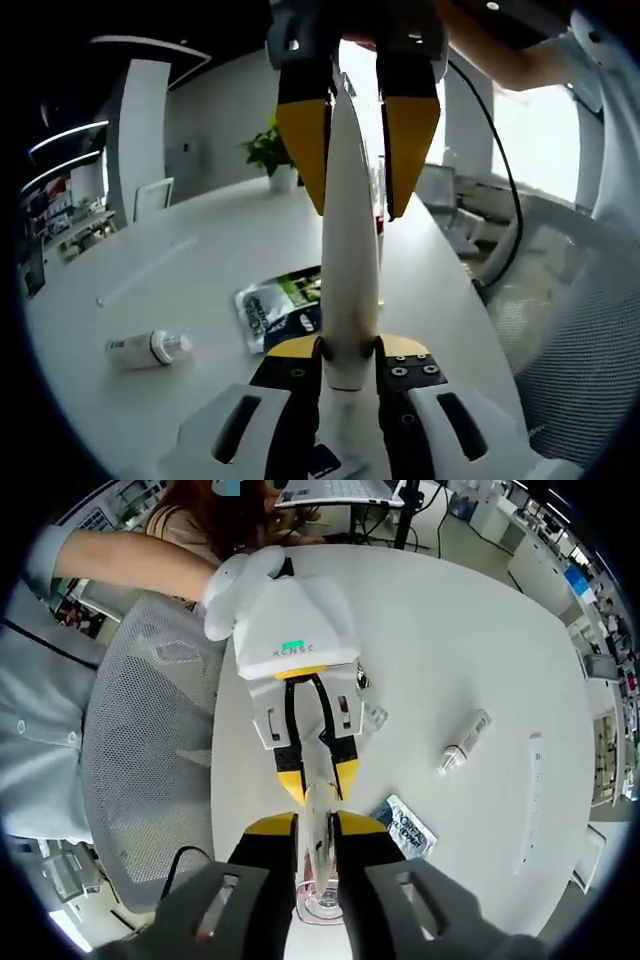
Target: Arrange the skincare products in the storage area until every visible bottle or jar stands upright without overlapping.
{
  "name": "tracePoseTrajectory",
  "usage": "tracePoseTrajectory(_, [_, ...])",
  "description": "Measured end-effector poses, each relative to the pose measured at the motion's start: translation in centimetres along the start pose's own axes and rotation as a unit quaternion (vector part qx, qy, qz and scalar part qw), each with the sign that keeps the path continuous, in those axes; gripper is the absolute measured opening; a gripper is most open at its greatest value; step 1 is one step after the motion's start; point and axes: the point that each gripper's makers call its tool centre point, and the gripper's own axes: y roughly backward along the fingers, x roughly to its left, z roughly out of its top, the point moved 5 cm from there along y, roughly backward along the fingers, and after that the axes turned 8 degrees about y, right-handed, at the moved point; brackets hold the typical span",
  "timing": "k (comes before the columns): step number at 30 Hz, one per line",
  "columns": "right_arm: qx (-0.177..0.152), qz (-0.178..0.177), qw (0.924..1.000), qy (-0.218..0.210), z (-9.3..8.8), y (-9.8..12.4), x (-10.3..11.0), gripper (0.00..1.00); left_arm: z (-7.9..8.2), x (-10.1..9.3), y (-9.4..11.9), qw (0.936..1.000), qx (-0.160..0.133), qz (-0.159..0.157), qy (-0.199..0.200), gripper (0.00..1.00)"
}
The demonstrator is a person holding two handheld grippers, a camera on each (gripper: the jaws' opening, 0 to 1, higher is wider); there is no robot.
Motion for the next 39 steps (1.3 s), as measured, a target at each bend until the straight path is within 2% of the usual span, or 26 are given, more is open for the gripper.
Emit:
tracePoseTrajectory(4, [-0.003, -0.010, 0.9999, 0.005, -0.1, 0.2, -0.1, 0.22, 0.2, -0.2, 0.0, 1.0000, -0.004, 0.001, 0.001, 0.18])
tracePoseTrajectory(9, [-0.013, -0.021, 0.9997, 0.007, -0.2, 0.4, -0.2, 0.32, 0.8, -0.2, 0.3, 0.9999, -0.014, 0.006, 0.001, 0.26])
tracePoseTrajectory(12, [-0.023, -0.025, 0.9993, 0.014, -0.2, 0.5, 0.1, 0.41, 1.2, -0.4, 0.6, 0.9997, -0.017, 0.014, -0.008, 0.29])
tracePoseTrajectory(19, [-0.026, -0.038, 0.9989, 0.000, -0.6, 0.6, 0.0, 0.59, 1.4, -0.9, 1.4, 0.9999, -0.009, 0.005, 0.003, 0.37])
tracePoseTrajectory(25, [-0.041, -0.051, 0.9977, -0.017, -1.1, 1.1, 0.2, 0.71, 1.8, -0.8, 2.7, 0.9993, -0.013, 0.027, 0.022, 0.50])
tracePoseTrajectory(29, [-0.054, -0.067, 0.9960, -0.024, -1.3, 1.7, 0.3, 0.81, 2.5, -1.1, 3.5, 0.9990, -0.018, 0.038, 0.017, 0.58])
tracePoseTrajectory(34, [-0.064, -0.089, 0.9935, -0.032, -1.6, 2.1, 0.5, 0.89, 3.3, -1.7, 4.5, 0.9986, -0.032, 0.036, 0.021, 0.70])
tracePoseTrajectory(37, [-0.066, -0.097, 0.9923, -0.037, -1.9, 2.2, 0.5, 0.94, 3.6, -1.9, 5.0, 0.9984, -0.030, 0.046, 0.014, 0.71])
tracePoseTrajectory(39, [-0.082, -0.100, 0.9906, -0.044, -1.8, 2.2, 0.6, 0.96, 3.8, -2.1, 5.3, 0.9982, -0.032, 0.048, 0.014, 0.74])
